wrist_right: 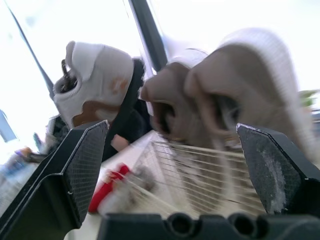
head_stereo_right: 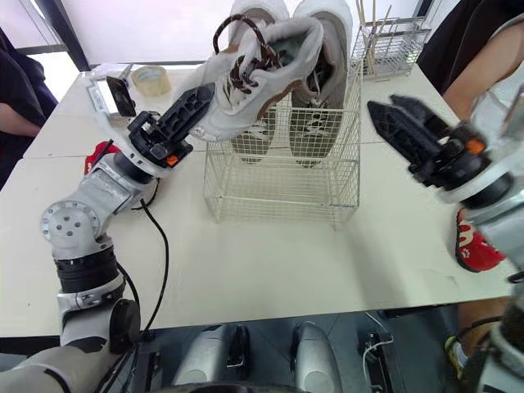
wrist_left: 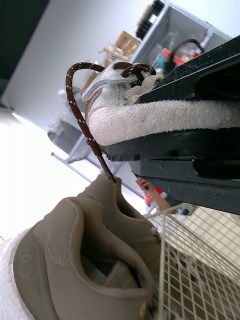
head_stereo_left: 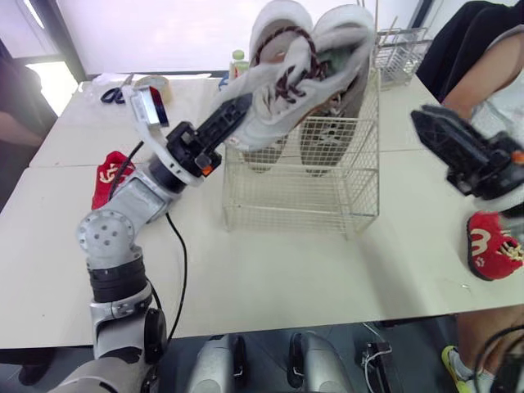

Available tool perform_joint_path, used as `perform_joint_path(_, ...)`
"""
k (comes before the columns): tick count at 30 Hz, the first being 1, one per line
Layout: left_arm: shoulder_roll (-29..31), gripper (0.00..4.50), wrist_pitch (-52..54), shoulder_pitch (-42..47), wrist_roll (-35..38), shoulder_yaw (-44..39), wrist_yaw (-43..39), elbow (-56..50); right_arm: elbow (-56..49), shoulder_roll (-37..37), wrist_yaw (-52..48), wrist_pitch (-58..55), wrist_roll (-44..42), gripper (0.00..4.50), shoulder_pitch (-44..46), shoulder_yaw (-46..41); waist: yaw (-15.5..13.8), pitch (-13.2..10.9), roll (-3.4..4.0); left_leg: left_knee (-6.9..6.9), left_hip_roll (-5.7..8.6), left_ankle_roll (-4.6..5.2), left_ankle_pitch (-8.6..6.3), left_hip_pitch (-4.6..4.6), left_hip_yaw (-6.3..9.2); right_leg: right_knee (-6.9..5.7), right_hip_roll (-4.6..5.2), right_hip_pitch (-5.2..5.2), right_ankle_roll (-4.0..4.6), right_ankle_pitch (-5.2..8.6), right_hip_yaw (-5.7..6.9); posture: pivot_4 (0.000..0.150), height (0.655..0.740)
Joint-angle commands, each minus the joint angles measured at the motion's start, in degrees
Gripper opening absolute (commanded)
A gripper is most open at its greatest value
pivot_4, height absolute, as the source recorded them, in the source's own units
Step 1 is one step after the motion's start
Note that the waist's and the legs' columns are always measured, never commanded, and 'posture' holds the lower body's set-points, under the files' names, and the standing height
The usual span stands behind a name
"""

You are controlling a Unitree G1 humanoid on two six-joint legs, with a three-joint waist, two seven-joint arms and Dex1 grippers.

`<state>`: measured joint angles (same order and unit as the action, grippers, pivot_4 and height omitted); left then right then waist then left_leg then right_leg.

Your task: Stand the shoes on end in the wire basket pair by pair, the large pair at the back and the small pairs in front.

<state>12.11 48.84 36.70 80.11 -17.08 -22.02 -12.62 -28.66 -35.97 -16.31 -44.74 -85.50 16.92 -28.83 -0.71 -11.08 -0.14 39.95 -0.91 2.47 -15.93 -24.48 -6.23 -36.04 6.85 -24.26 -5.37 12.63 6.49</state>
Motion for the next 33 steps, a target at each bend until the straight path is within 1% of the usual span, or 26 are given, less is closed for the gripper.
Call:
perform_joint_path(1, -0.7, 0.34, -2.4, 0.5, -1.0, 1.5, -1.5, -1.7, -2.3, 4.6, 0.8, 3.8, 4.2, 4.44, 2.2, 6.5, 0.0, 0.0, 0.01, 0.0, 0.0, 0.0, 0.0, -0.01, -0.01, 0.0, -0.01, -0.02, 0.0, 0.0, 0.0, 0.15, 0.74)
perform_joint_path(5, -1.0, 0.34, -3.1, -0.1, -1.9, 3.0, -2.6, -1.4, 0.2, 9.8, -0.7, 6.6, 8.4, 4.44, 6.2, 12.4, -0.1, 0.0, 0.01, 0.02, 0.04, 0.0, 0.01, -0.03, -0.03, 0.01, -0.01, -0.03, 0.0, 0.0, -0.01, 0.15, 0.74)
perform_joint_path(9, -0.6, 0.34, -3.5, -0.5, -2.6, 3.5, -3.1, -1.7, 2.2, 12.1, -2.2, 8.6, 10.7, 4.44, 9.7, 14.2, 0.0, 0.0, 0.01, 0.02, 0.04, 0.01, 0.0, -0.03, -0.03, 0.01, -0.01, -0.03, 0.0, 0.0, 0.0, 0.15, 0.74)
perform_joint_path(20, -1.1, 0.34, -5.3, -1.4, -4.5, 4.8, -3.4, -1.3, 2.8, 14.5, -5.0, 9.8, 12.9, 4.44, 15.9, 17.5, 0.0, 0.0, 0.01, 0.01, 0.03, 0.0, 0.0, -0.03, -0.03, 0.01, -0.02, -0.04, 0.0, 0.0, 0.01, 0.15, 0.74)
perform_joint_path(25, -1.3, 0.34, -7.4, -0.4, -5.7, 3.7, -2.6, 0.8, 1.9, 14.3, -5.7, 9.2, 12.8, 4.44, 16.5, 17.9, 0.0, 0.0, 0.01, 0.01, 0.03, 0.01, 0.0, -0.04, -0.03, 0.02, -0.01, -0.04, 0.0, 0.0, 0.01, 0.15, 0.74)
perform_joint_path(31, -1.2, 0.34, -7.0, -0.8, -6.0, 4.3, -3.2, 0.4, 1.8, 14.1, -5.0, 8.9, 12.7, 4.44, 17.3, 18.0, 0.0, 0.0, 0.01, 0.0, 0.02, 0.01, 0.0, -0.04, -0.03, 0.02, -0.01, -0.05, 0.0, 0.0, 0.01, 0.15, 0.74)
perform_joint_path(33, -1.4, 0.34, -6.9, -0.9, -6.0, 4.5, -3.1, 0.2, 2.0, 14.4, -4.7, 8.9, 13.1, 3.94, 17.4, 18.5, 0.0, 0.0, 0.01, 0.0, 0.02, 0.01, 0.0, -0.04, -0.03, 0.02, -0.01, -0.05, 0.0, 0.0, 0.01, 0.15, 0.74)
